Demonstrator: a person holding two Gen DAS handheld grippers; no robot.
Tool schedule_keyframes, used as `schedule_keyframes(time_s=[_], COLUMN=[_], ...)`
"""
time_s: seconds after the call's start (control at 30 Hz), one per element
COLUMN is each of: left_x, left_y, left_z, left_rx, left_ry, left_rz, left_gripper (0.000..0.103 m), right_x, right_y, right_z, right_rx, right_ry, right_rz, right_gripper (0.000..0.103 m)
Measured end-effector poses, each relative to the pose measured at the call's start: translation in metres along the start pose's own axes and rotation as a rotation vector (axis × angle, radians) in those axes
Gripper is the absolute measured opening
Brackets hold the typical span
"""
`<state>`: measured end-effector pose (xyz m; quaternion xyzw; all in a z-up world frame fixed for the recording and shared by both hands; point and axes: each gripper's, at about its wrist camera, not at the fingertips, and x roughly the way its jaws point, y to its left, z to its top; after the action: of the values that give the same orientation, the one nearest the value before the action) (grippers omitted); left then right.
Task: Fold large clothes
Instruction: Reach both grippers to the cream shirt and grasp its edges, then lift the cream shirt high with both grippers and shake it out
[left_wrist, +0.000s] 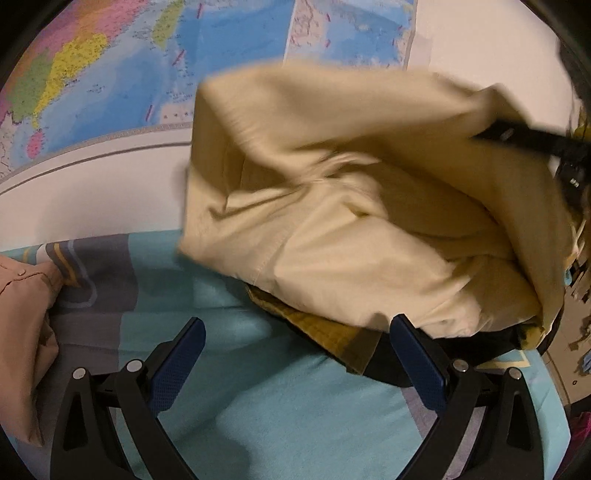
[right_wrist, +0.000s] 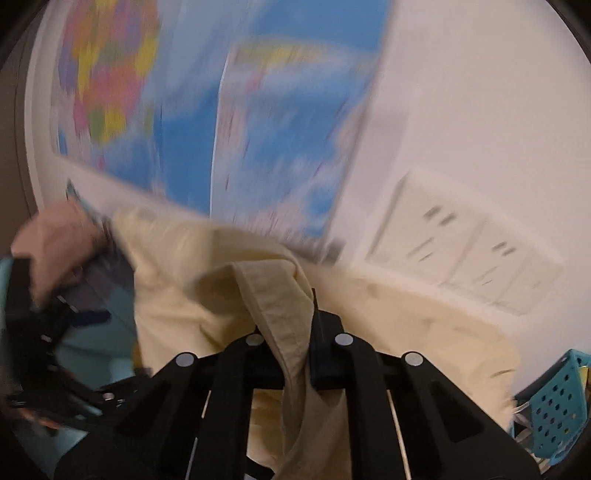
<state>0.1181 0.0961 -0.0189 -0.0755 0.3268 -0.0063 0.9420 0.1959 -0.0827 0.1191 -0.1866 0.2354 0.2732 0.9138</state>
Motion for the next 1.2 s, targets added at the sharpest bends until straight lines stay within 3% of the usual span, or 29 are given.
schedule_keyframes(time_s=[0.2,0.43,0.47,0.53,0.57,0.67,0.77,0.87,1.03,1.2], left_x=[-0.010,-0.013,-0.011,-0.010,-0.009,-0.022,-0.051,-0.095,-0.203,-0.307], left_y=[-0.001,-0.027,-0.033,-0.039,-0.044,-0.054,-0.059,-0.071,-0.079,-0.064], left_z=[0.003,0.011,0.013,0.016,0.023,0.045,0.075,0.112,0.155,0.152], left_rx=[0.007,0.029,0.052,0.079,0.103,0.110,0.094,0.123,0.112,0.109], left_ry=[-0.063,-0.137,-0.154,-0.174,-0.160,-0.202,-0.255,-0.359,-0.571,-0.709], left_rz=[-0.086,-0.144,-0.132,-0.165,-0.206,-0.196,-0.244,-0.251,-0.259,-0.234], left_gripper=[0.096,0.095,0.086,0.036,0.004,0.001,0.001,0.001,0.001,0.001], right_x=[-0.089,-0.140,-0.146,-0.158,-0.165,-0.194,-0.238,-0.303,-0.411,-0.477], right_y=[-0.060,-0.084,-0.088,-0.090,-0.093,-0.100,-0.108,-0.110,-0.097,-0.073], right_z=[0.037,0.043,0.042,0.039,0.038,0.033,0.037,0.046,0.050,0.039], right_rx=[0.154,0.218,0.229,0.229,0.233,0.248,0.261,0.251,0.222,0.192], right_ry=[-0.149,-0.217,-0.223,-0.232,-0.234,-0.258,-0.309,-0.387,-0.533,-0.583], right_rz=[0.001,-0.022,-0.013,-0.025,-0.022,-0.067,-0.096,-0.149,-0.164,-0.108], right_gripper=[0.007,0.006,0.006,0.006,0.006,0.006,0.005,0.005,0.005,0.005])
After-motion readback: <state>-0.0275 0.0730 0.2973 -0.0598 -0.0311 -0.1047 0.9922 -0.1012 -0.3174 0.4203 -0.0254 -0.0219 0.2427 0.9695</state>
